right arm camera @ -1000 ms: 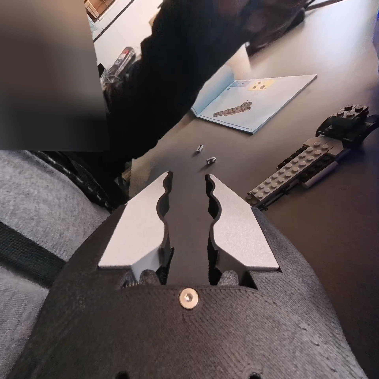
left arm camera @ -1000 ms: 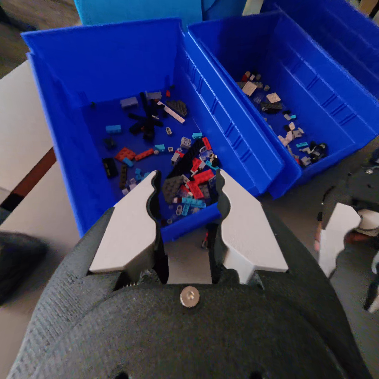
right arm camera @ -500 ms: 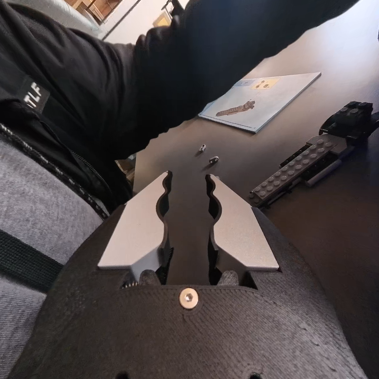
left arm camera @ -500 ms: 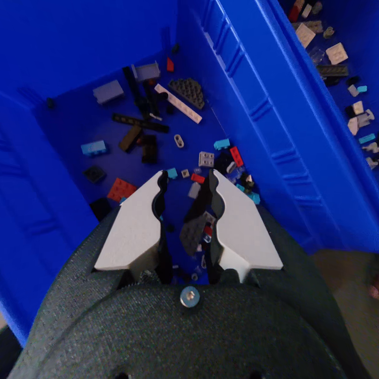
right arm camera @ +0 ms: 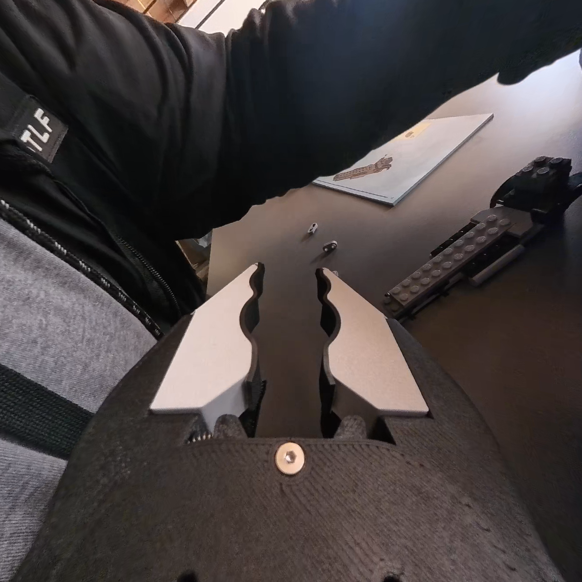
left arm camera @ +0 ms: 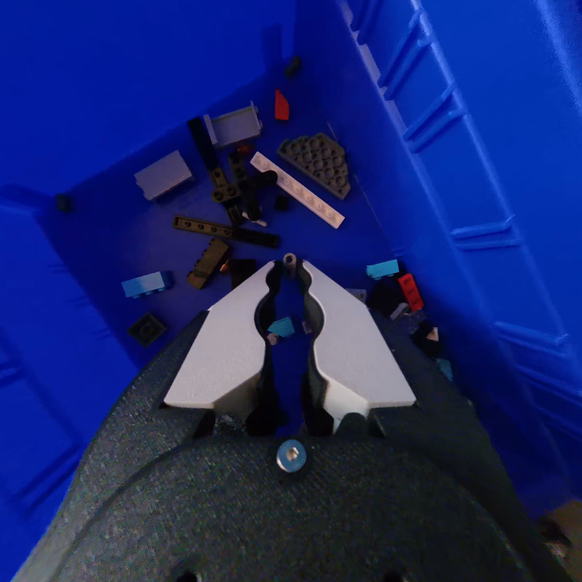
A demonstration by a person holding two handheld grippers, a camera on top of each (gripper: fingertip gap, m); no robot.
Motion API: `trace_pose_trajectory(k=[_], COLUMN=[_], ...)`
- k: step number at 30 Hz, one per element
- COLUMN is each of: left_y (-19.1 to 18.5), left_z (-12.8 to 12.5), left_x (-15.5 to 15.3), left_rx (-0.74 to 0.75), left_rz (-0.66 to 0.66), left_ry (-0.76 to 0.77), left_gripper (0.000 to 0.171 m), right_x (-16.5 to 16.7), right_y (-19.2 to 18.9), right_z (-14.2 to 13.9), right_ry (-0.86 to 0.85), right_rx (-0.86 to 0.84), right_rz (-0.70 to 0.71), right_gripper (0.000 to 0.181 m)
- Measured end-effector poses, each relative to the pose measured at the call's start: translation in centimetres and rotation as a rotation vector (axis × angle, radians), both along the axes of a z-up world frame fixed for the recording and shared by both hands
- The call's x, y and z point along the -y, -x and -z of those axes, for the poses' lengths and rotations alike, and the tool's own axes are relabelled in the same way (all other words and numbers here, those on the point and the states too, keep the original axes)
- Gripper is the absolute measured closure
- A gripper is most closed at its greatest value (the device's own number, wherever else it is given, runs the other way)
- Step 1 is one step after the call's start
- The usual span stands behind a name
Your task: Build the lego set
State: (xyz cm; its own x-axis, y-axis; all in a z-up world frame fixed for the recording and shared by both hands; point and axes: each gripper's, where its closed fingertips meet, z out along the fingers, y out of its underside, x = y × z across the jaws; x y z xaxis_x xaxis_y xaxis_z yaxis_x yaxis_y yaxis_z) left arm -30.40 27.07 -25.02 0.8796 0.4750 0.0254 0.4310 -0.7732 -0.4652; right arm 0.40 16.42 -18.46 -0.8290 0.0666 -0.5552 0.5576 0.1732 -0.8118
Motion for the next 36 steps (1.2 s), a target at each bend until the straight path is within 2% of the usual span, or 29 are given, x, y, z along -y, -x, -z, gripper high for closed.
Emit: trace_pose_trajectory(k=[6,11,14,16,20,23,26,29,32,36], left_y=[-0.6,-2.4,-4.8,-7.3,-13.2,-16.6,-20.1,-22.4,-23.5,-23.7], left_z=[-0.8,-6.1,-9.1,-9.9,-8.8,-6.5,-4.6,-2.1,-0.4,0.4], left_x=[0.3,2.0,5.0,7.5,12.5,16.4,17.3,17.7,17.8,17.6], left_rx=[-0.003,-0.050,-0.070,-0.057,0.009,0.013,0.087,0.135,0.151,0.158], left_rz=[-0.007,-0.056,-0.107,-0.146,-0.238,-0.341,-0.375,-0.389,-0.374,-0.354], left_ry=[-0.041,-0.196,-0.286,-0.342,-0.411,-0.352,-0.378,-0.334,-0.274,-0.242], left_gripper=[0.161,0.162,0.162,0.162,0.162,0.163,0.162,0.162,0.162,0.162], right_x=[0.0,-0.1,0.0,0.0,0.0,0.2,0.4,0.5,0.5,0.4], right_y=[0.0,0.1,0.1,0.1,0.2,0.2,0.2,0.3,0.3,0.3], right_z=[0.0,0.0,0.0,0.1,0.1,0.2,0.4,0.4,0.4,0.3], right_ry=[-0.001,0.001,0.001,-0.001,-0.006,-0.010,-0.022,-0.024,-0.019,-0.015], right_rx=[0.003,0.010,0.012,0.010,0.010,0.007,0.003,0.009,0.017,0.021], right_rz=[0.001,0.002,0.003,0.003,0.007,0.008,0.002,0.001,0.002,-0.001], right_gripper=[0.146,0.146,0.146,0.146,0.146,0.146,0.147,0.147,0.147,0.147])
